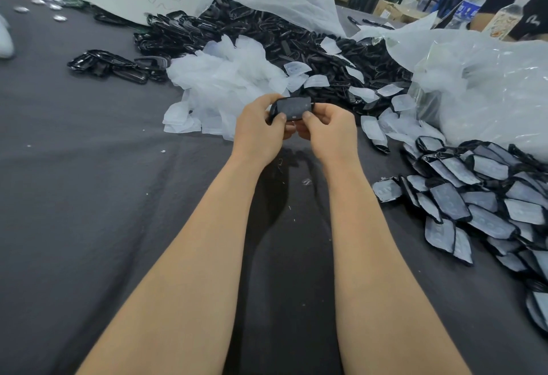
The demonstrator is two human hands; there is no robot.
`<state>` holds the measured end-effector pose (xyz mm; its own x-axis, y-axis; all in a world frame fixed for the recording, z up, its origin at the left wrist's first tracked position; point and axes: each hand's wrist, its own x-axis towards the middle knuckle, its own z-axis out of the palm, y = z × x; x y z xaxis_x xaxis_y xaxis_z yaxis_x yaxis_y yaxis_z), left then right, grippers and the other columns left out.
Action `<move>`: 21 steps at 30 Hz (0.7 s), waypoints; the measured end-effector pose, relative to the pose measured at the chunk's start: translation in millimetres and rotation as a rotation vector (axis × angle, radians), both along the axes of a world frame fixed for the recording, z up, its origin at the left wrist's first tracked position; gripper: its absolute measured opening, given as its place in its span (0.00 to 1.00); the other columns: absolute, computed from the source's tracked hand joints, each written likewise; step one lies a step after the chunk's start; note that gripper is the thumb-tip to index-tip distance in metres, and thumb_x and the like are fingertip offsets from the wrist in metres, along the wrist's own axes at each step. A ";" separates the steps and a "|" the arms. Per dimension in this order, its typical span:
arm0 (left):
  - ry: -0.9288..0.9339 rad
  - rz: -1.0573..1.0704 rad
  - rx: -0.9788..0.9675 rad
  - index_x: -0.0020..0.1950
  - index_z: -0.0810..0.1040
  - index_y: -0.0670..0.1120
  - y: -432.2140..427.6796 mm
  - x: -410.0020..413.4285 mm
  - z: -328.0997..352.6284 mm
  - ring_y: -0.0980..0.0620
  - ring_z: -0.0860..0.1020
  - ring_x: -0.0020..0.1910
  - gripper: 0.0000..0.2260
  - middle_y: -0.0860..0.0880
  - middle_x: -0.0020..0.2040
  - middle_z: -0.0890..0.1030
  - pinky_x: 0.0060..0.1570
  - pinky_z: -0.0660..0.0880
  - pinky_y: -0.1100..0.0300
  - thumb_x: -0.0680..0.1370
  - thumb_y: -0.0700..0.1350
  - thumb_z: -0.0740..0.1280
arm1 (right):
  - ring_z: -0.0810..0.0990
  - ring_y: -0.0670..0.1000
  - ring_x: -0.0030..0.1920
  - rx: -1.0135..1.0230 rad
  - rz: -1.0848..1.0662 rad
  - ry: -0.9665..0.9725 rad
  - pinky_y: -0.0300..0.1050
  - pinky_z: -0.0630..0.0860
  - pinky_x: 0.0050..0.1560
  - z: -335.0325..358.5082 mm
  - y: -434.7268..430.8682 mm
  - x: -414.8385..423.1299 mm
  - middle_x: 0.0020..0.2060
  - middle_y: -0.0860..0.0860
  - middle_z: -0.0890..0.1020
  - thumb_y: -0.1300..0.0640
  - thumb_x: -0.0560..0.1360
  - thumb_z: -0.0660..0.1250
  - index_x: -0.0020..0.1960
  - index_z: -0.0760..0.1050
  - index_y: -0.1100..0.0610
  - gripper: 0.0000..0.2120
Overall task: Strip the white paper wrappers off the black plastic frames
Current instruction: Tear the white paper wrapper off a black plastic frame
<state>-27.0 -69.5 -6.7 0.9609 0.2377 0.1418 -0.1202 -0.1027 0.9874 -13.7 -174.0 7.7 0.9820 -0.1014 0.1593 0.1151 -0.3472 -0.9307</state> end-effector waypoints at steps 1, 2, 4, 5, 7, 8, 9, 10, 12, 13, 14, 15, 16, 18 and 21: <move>0.001 -0.009 0.007 0.65 0.73 0.41 0.0 0.0 0.2 0.52 0.81 0.37 0.15 0.40 0.50 0.82 0.50 0.80 0.55 0.80 0.33 0.59 | 0.84 0.51 0.41 -0.005 -0.004 0.004 0.51 0.81 0.52 -0.2 -0.9 0.1 0.42 0.55 0.84 0.65 0.78 0.61 0.50 0.78 0.59 0.08; 0.002 -0.016 0.013 0.65 0.73 0.41 0.1 -0.1 0.3 0.52 0.81 0.37 0.15 0.41 0.49 0.82 0.50 0.80 0.55 0.80 0.33 0.58 | 0.84 0.51 0.42 -0.016 -0.008 0.009 0.50 0.81 0.52 -0.1 -1.2 0.3 0.42 0.56 0.84 0.65 0.78 0.60 0.50 0.79 0.61 0.09; 0.007 -0.022 0.026 0.66 0.73 0.41 0.5 -0.1 0.2 0.51 0.81 0.39 0.15 0.42 0.48 0.82 0.51 0.80 0.55 0.80 0.33 0.57 | 0.84 0.53 0.43 -0.024 -0.010 0.020 0.52 0.81 0.52 0.7 -0.5 -0.4 0.42 0.57 0.84 0.65 0.78 0.59 0.52 0.80 0.63 0.10; 0.009 -0.023 0.030 0.65 0.73 0.42 0.4 -0.1 0.0 0.51 0.81 0.40 0.15 0.42 0.48 0.82 0.51 0.80 0.55 0.80 0.33 0.57 | 0.84 0.53 0.43 -0.021 -0.012 0.023 0.52 0.81 0.52 1.1 -0.1 -0.5 0.42 0.57 0.85 0.65 0.78 0.59 0.51 0.80 0.63 0.11; 0.012 -0.022 0.024 0.65 0.72 0.42 0.0 -0.1 -0.4 0.52 0.81 0.38 0.15 0.42 0.47 0.82 0.50 0.80 0.57 0.80 0.33 0.57 | 0.84 0.53 0.42 -0.016 -0.021 0.026 0.54 0.80 0.52 2.4 0.6 -1.7 0.40 0.56 0.85 0.63 0.77 0.61 0.49 0.80 0.61 0.09; 0.013 -0.023 0.016 0.64 0.72 0.43 -0.6 -0.8 -0.3 0.54 0.81 0.37 0.14 0.42 0.46 0.81 0.49 0.80 0.58 0.80 0.33 0.57 | 0.84 0.53 0.43 -0.017 -0.022 0.028 0.55 0.80 0.53 3.2 0.8 -2.8 0.40 0.54 0.84 0.61 0.77 0.63 0.48 0.80 0.59 0.07; 0.012 -0.026 0.008 0.63 0.72 0.44 -1.1 -1.6 -0.4 0.55 0.80 0.36 0.14 0.43 0.45 0.81 0.47 0.80 0.60 0.80 0.33 0.57 | 0.84 0.54 0.44 -0.021 -0.020 0.032 0.55 0.79 0.54 3.3 0.9 -3.5 0.40 0.54 0.84 0.60 0.77 0.64 0.47 0.79 0.58 0.05; 0.010 -0.028 0.001 0.61 0.71 0.45 -1.4 -2.2 -0.5 0.56 0.80 0.35 0.13 0.44 0.44 0.81 0.46 0.80 0.61 0.80 0.33 0.57 | 0.83 0.54 0.45 -0.025 -0.018 0.036 0.56 0.79 0.54 3.6 1.1 -4.2 0.40 0.53 0.83 0.59 0.77 0.65 0.47 0.78 0.57 0.04; 0.008 -0.026 -0.019 0.57 0.69 0.47 -2.3 -3.6 -0.2 0.57 0.80 0.33 0.11 0.46 0.41 0.81 0.43 0.80 0.63 0.80 0.33 0.58 | 0.83 0.54 0.45 -0.019 -0.022 0.043 0.56 0.78 0.55 4.7 0.7 -5.3 0.40 0.53 0.83 0.60 0.76 0.66 0.47 0.77 0.58 0.02; 0.007 -0.019 -0.039 0.56 0.67 0.47 -2.8 -4.3 0.2 0.58 0.80 0.33 0.10 0.46 0.41 0.81 0.42 0.80 0.64 0.80 0.34 0.59 | 0.82 0.53 0.43 -0.005 -0.026 0.042 0.56 0.78 0.55 5.4 0.3 -5.4 0.39 0.53 0.82 0.61 0.76 0.66 0.47 0.77 0.58 0.02; 0.004 -0.010 -0.057 0.55 0.67 0.47 -3.5 -5.3 0.8 0.58 0.81 0.33 0.08 0.46 0.41 0.81 0.41 0.80 0.63 0.80 0.36 0.60 | 0.82 0.51 0.41 0.010 -0.027 0.042 0.56 0.79 0.54 6.4 0.1 -5.9 0.38 0.52 0.82 0.61 0.76 0.66 0.47 0.77 0.59 0.02; -0.005 0.000 -0.068 0.53 0.67 0.47 -4.4 -6.7 1.9 0.57 0.81 0.33 0.07 0.45 0.41 0.81 0.41 0.80 0.62 0.79 0.38 0.62 | 0.81 0.50 0.40 0.021 -0.027 0.039 0.55 0.79 0.54 7.7 0.0 -6.8 0.36 0.51 0.81 0.61 0.76 0.66 0.47 0.77 0.59 0.01; -0.019 0.010 -0.075 0.51 0.67 0.48 -5.6 -8.2 3.2 0.57 0.81 0.33 0.07 0.45 0.41 0.81 0.41 0.80 0.62 0.79 0.39 0.64 | 0.80 0.49 0.39 0.026 -0.029 0.038 0.55 0.79 0.54 9.1 -0.1 -8.6 0.36 0.50 0.81 0.61 0.76 0.66 0.46 0.77 0.59 0.02; -0.047 0.023 -0.093 0.47 0.68 0.50 -8.9 -10.2 6.0 0.59 0.81 0.31 0.07 0.47 0.38 0.81 0.39 0.80 0.63 0.79 0.40 0.64 | 0.79 0.48 0.38 0.052 -0.045 0.033 0.54 0.79 0.53 10.9 -2.1 -11.8 0.34 0.49 0.81 0.61 0.76 0.66 0.42 0.77 0.56 0.05; -0.062 -0.013 -0.056 0.44 0.67 0.53 -21.7 -10.3 13.9 0.58 0.80 0.31 0.11 0.47 0.37 0.81 0.39 0.80 0.62 0.80 0.38 0.63 | 0.81 0.51 0.41 0.081 -0.105 0.022 0.56 0.79 0.54 15.8 -14.8 -17.8 0.34 0.50 0.81 0.59 0.76 0.66 0.40 0.76 0.54 0.06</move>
<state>-37.2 -91.2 7.2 0.9538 0.2345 0.1878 -0.1821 -0.0458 0.9822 -31.5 -188.7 23.5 0.9684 -0.2157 0.1249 0.0612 -0.2801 -0.9580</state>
